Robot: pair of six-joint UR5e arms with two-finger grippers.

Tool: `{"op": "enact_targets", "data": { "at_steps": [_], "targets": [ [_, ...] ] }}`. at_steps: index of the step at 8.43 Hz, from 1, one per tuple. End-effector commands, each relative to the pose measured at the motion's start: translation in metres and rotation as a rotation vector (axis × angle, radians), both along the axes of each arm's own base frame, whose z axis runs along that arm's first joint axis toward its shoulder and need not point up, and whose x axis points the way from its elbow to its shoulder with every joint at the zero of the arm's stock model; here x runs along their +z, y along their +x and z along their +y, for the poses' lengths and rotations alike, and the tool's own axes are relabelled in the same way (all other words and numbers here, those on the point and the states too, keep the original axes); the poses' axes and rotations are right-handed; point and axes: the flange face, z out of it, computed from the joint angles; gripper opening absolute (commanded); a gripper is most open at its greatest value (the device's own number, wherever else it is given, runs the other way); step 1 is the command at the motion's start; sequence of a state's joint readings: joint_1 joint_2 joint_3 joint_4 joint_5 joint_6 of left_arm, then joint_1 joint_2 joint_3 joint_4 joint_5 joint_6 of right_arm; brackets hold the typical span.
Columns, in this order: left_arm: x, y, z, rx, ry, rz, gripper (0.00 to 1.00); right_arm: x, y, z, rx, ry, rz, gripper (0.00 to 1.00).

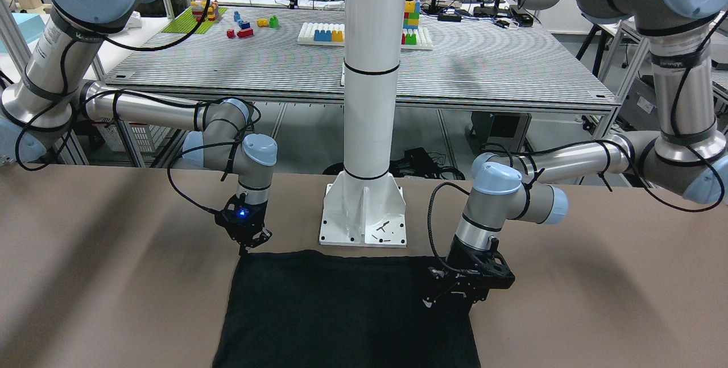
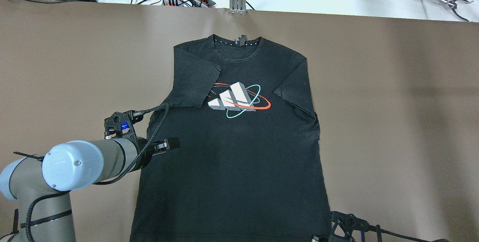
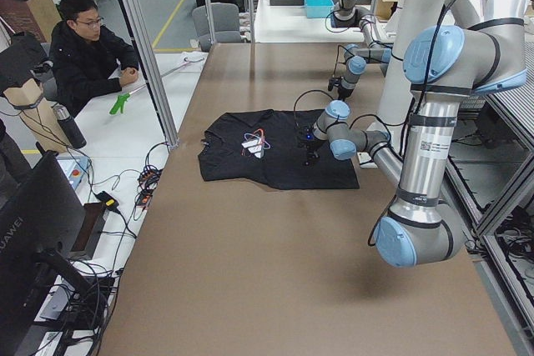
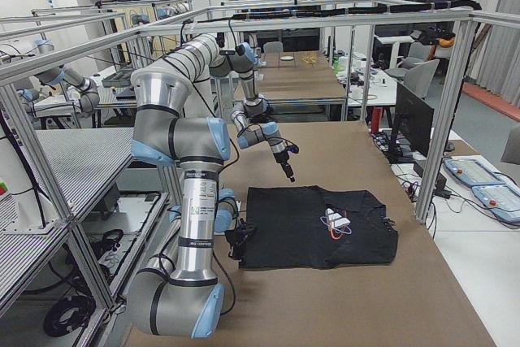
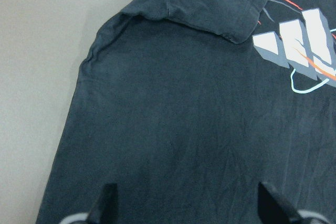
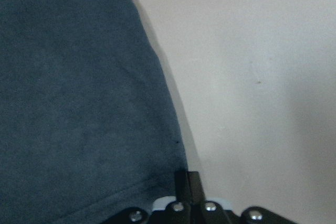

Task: Fold clothes
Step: 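Move both grippers down to the shirt's hem corners nearest the robot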

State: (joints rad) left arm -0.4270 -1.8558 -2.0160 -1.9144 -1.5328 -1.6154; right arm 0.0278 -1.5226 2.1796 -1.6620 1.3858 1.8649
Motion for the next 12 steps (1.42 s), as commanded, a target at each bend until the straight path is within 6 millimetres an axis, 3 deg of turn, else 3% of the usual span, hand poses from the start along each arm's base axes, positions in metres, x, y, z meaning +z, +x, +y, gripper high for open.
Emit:
{"op": "enact_targets", "data": {
  "at_steps": [1, 3, 5, 6, 8, 10, 12],
  "targets": [
    [0.002, 0.017, 0.029, -0.002, -0.052, 0.025, 0.94, 0.002, 0.008, 0.018, -0.041, -0.001, 0.003, 0.00],
    [0.017, -0.008, 0.083, 0.028, -0.105, 0.040, 0.94, 0.002, 0.009, 0.020, -0.048, -0.008, 0.004, 0.00],
    [0.043, 0.002, 0.134, 0.008, -0.119, 0.002, 0.83, -0.003, 0.010, 0.020, -0.050, -0.010, -0.008, 0.00],
    [0.064, 0.004, 0.152, 0.016, -0.145, -0.033, 0.74, -0.007, 0.010, 0.020, -0.050, -0.010, -0.017, 0.00],
    [0.081, 0.015, 0.188, 0.018, -0.174, -0.049, 0.61, -0.008, 0.010, 0.020, -0.050, -0.010, -0.019, 0.00],
    [0.091, 0.020, 0.203, 0.037, -0.182, -0.067, 0.53, -0.011, 0.011, 0.020, -0.048, -0.010, -0.026, 0.00],
    [0.097, 0.022, 0.208, 0.032, -0.203, -0.071, 0.52, -0.012, 0.011, 0.020, -0.048, -0.010, -0.029, 0.00]
  ]
}}
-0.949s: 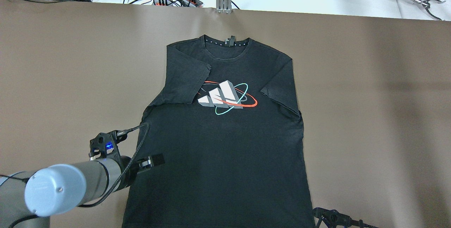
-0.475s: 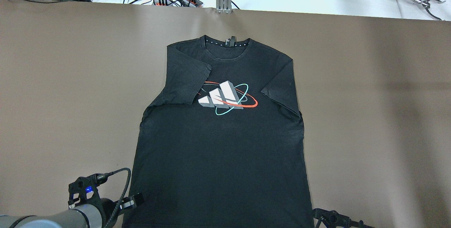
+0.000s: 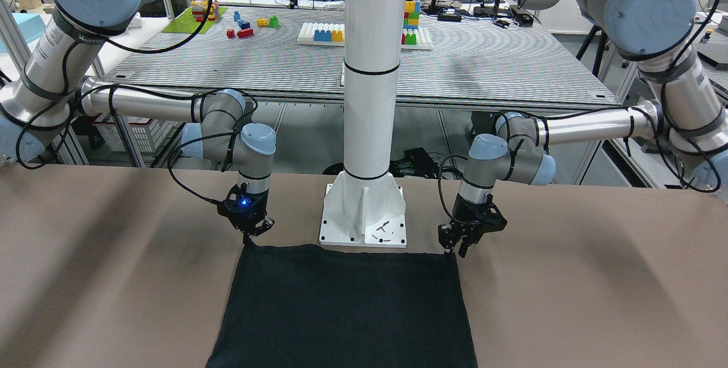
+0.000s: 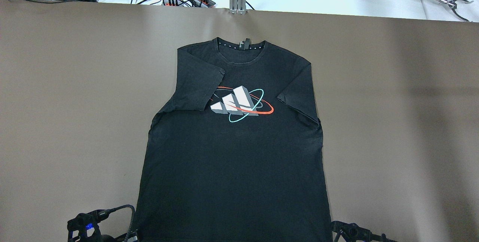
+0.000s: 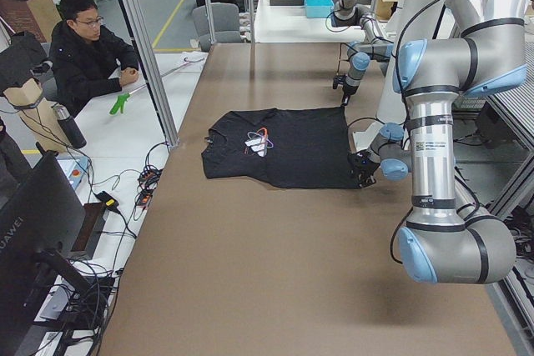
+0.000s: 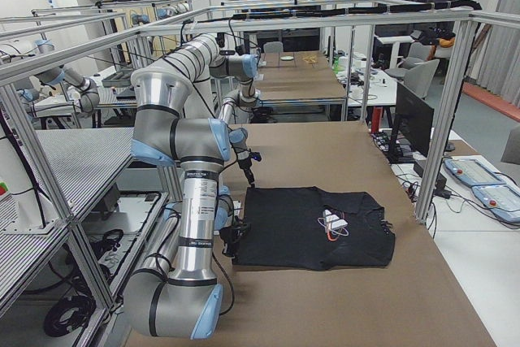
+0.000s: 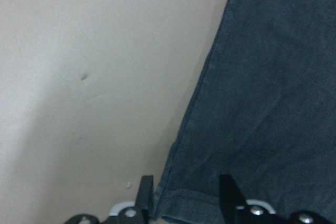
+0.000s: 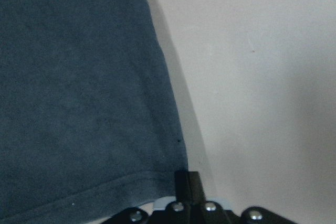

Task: Fold clothes
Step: 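Grasp the hem corners with both grippers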

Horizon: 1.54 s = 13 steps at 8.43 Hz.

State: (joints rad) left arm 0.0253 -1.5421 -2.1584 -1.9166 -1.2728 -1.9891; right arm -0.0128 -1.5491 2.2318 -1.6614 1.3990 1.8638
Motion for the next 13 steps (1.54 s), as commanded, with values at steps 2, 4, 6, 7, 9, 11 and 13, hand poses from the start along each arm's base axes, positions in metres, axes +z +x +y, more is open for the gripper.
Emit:
{"op": "enact_targets", "data": {
  "at_steps": [2, 4, 6, 7, 9, 11, 13],
  "targets": [
    [0.010, 0.006, 0.015, 0.012, -0.019, -0.013, 0.47, -0.001, 0.000, -0.001, 0.002, 0.000, -0.001, 0.00],
    [0.017, 0.010, 0.018, 0.016, -0.018, -0.028, 0.43, -0.003, 0.000, 0.000, 0.001, 0.000, -0.006, 0.00],
    [0.018, 0.012, 0.018, 0.016, -0.016, -0.030, 0.32, -0.007, -0.003, -0.001, 0.001, 0.001, -0.015, 0.00],
    [0.015, 0.011, 0.018, 0.018, -0.018, -0.026, 0.07, -0.008, -0.002, -0.001, 0.001, 0.001, -0.017, 0.00],
    [0.015, 0.010, 0.018, 0.025, -0.025, -0.023, 0.00, -0.008, -0.002, -0.001, 0.002, 0.000, -0.017, 0.00],
    [0.010, 0.007, 0.019, 0.032, -0.032, -0.011, 0.00, -0.015, 0.002, -0.002, 0.004, 0.000, -0.034, 0.00],
    [-0.022, -0.022, 0.016, 0.041, -0.043, 0.053, 0.00, -0.040, 0.019, -0.004, 0.007, -0.004, -0.089, 0.00]
  ]
}}
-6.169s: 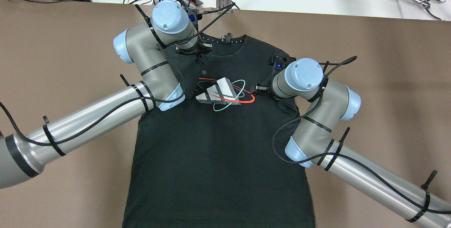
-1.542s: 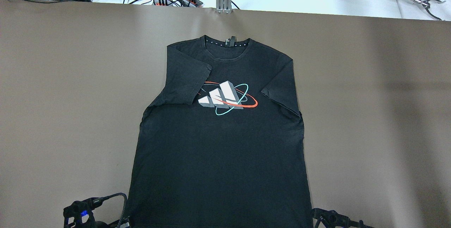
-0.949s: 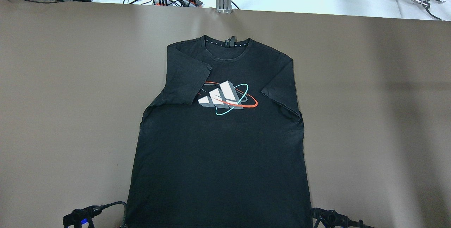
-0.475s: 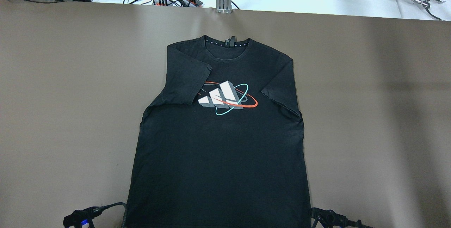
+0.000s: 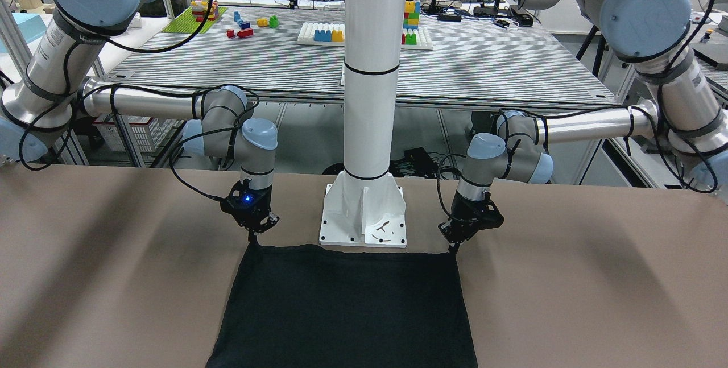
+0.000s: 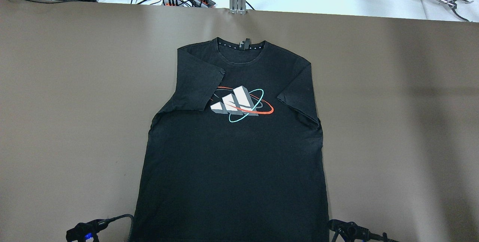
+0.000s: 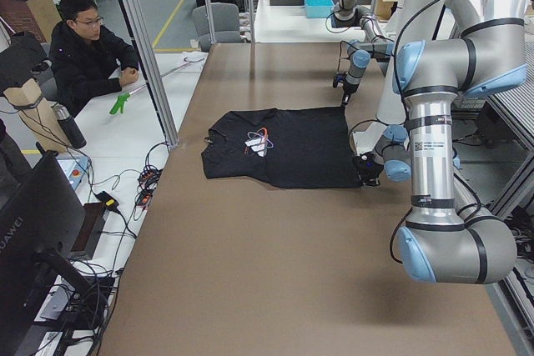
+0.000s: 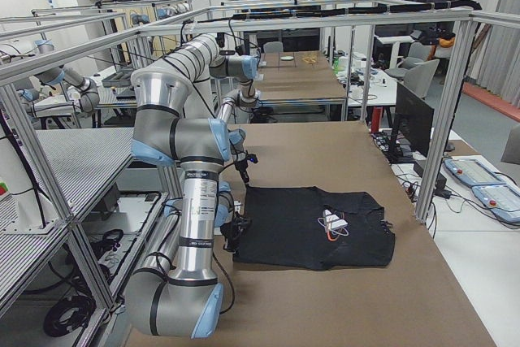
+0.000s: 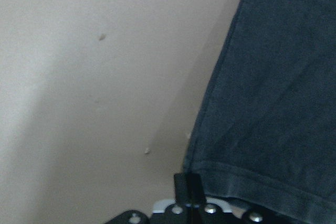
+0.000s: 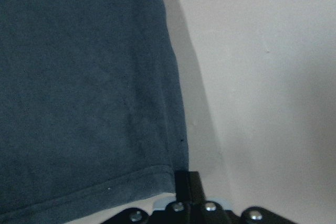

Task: Fold clothes
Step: 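Grasp the hem corners with both grippers, then lift the hem with both grippers and fold it toward the collar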

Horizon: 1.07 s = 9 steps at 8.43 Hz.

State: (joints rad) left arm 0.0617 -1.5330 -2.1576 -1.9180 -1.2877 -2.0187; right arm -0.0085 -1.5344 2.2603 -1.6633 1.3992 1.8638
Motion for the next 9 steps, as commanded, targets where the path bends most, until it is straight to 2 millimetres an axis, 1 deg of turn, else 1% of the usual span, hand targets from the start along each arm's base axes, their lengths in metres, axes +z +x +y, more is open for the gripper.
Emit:
{"op": "enact_targets", "data": {
  "at_steps": [1, 2, 3, 4, 5, 6, 7, 8, 9],
  "targets": [
    [-0.042, -0.049, -0.005, 0.012, -0.011, 0.084, 0.00, -0.035, 0.025, -0.007, -0.005, -0.024, -0.078, 0.00],
    [-0.059, -0.059, -0.022, -0.008, -0.014, 0.121, 0.00, -0.046, 0.038, -0.032, -0.027, -0.030, -0.099, 0.00],
    [-0.064, -0.059, -0.046, -0.012, -0.008, 0.125, 0.00, -0.060, 0.045, -0.065, -0.081, -0.020, -0.126, 0.00],
    [-0.075, -0.059, -0.083, 0.002, 0.058, 0.129, 0.00, -0.064, 0.052, -0.112, -0.097, -0.015, -0.133, 0.00],
    [-0.078, -0.067, -0.124, 0.002, 0.091, 0.117, 0.00, -0.066, 0.053, -0.167, -0.107, -0.014, -0.137, 0.00],
    [-0.078, -0.080, -0.167, 0.012, 0.092, 0.098, 0.00, -0.065, 0.058, -0.222, -0.115, 0.015, -0.122, 0.00],
    [-0.081, -0.094, -0.213, 0.024, 0.108, 0.070, 0.00, -0.062, 0.073, -0.265, -0.119, 0.053, -0.103, 0.00],
    [-0.080, -0.111, -0.252, 0.009, 0.123, 0.038, 0.00, -0.066, 0.102, -0.299, -0.097, 0.095, -0.093, 0.00],
    [-0.073, -0.128, -0.275, 0.005, 0.137, 0.015, 0.00, -0.060, 0.114, -0.324, -0.093, 0.110, -0.072, 0.00]
  ]
}}
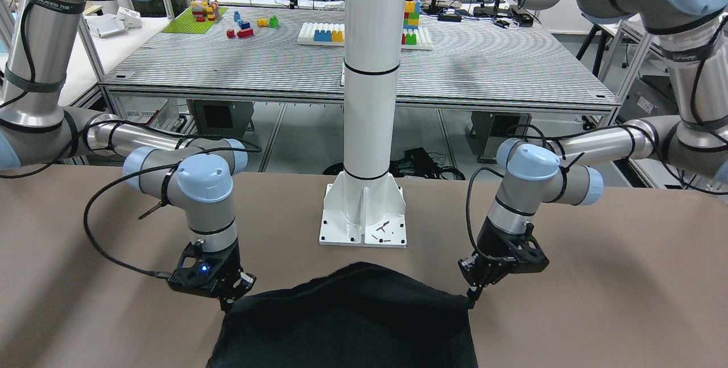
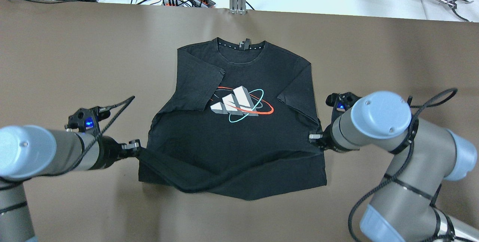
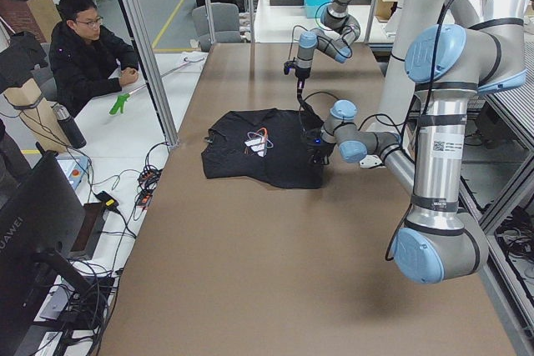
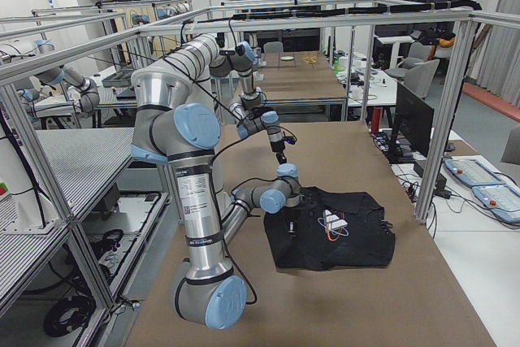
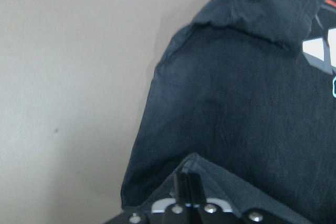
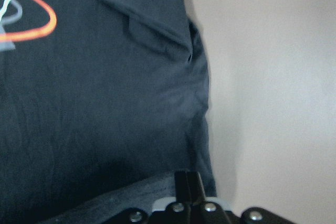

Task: Fold clothes
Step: 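Lift the hem with both grippers and fold it toward the collar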

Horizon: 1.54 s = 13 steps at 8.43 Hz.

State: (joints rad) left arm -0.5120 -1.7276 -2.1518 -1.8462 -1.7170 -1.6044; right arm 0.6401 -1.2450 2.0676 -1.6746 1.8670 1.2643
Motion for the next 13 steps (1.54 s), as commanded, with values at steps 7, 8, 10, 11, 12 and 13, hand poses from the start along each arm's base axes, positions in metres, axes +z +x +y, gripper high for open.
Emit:
{"op": "enact_targets", "data": {
  "at_steps": [7, 8, 10, 11, 12, 13],
  "targets": [
    [0.000, -0.025, -0.181, -0.110, 0.006, -0.079, 0.00, -0.006, 0.035, -0.204, 0.058, 0.096, 0.128, 0.00],
    [0.004, -0.026, -0.201, -0.111, 0.022, -0.104, 0.00, -0.004, 0.025, -0.228, 0.067, 0.108, 0.120, 0.00],
    [0.008, -0.019, -0.234, -0.123, 0.013, -0.137, 0.00, 0.015, 0.015, -0.263, 0.085, 0.130, 0.107, 0.00],
    [0.006, -0.009, -0.247, -0.123, 0.006, -0.147, 0.00, 0.014, 0.007, -0.273, 0.085, 0.122, 0.112, 0.00],
    [0.008, -0.003, -0.255, -0.121, 0.005, -0.162, 0.00, 0.022, 0.006, -0.278, 0.098, 0.125, 0.136, 0.00],
    [0.013, 0.003, -0.263, -0.121, 0.007, -0.169, 0.00, 0.034, -0.002, -0.281, 0.105, 0.138, 0.156, 0.00]
  ]
}}
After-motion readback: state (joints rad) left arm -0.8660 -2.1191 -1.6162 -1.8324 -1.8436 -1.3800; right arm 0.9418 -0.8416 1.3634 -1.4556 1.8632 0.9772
